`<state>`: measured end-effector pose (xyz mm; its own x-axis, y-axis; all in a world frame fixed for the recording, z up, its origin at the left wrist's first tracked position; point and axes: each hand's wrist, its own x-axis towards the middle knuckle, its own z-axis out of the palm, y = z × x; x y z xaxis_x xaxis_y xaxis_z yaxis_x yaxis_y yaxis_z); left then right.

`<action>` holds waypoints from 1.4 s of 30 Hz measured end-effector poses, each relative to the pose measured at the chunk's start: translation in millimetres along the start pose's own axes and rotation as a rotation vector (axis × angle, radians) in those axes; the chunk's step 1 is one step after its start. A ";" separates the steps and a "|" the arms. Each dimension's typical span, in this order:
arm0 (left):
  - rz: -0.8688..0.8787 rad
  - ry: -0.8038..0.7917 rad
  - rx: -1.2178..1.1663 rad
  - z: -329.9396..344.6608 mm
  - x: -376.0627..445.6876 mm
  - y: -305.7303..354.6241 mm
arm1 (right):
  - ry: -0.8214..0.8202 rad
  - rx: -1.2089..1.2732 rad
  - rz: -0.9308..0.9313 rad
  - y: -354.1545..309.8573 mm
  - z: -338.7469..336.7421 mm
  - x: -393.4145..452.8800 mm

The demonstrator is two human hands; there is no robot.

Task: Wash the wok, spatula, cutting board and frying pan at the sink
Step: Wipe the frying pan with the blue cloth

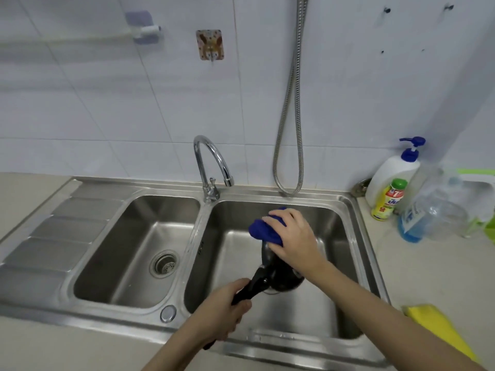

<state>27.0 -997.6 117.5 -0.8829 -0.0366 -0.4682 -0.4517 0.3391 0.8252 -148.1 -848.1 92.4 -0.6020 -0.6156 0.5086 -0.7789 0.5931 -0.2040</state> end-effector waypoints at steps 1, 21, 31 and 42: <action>0.006 -0.007 -0.019 -1.0 -2.0 1.4 | -0.020 -0.006 0.013 10.0 -2.5 10.7; -0.073 -0.034 -0.334 6.4 24.2 23.6 | 0.313 0.461 0.544 -26.4 18.2 -18.8; -0.038 -0.099 -0.351 8.8 -13.5 4.1 | 0.074 0.392 0.656 55.7 24.0 64.7; -0.001 0.062 -0.331 -9.2 10.5 23.0 | 0.405 0.610 0.947 -15.2 43.6 -16.4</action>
<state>6.2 -998.9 134.5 -0.8838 -0.0979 -0.4576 -0.4612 0.0161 0.8872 -134.1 -869.6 50.7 -0.9676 0.2057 0.1464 -0.0772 0.3114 -0.9472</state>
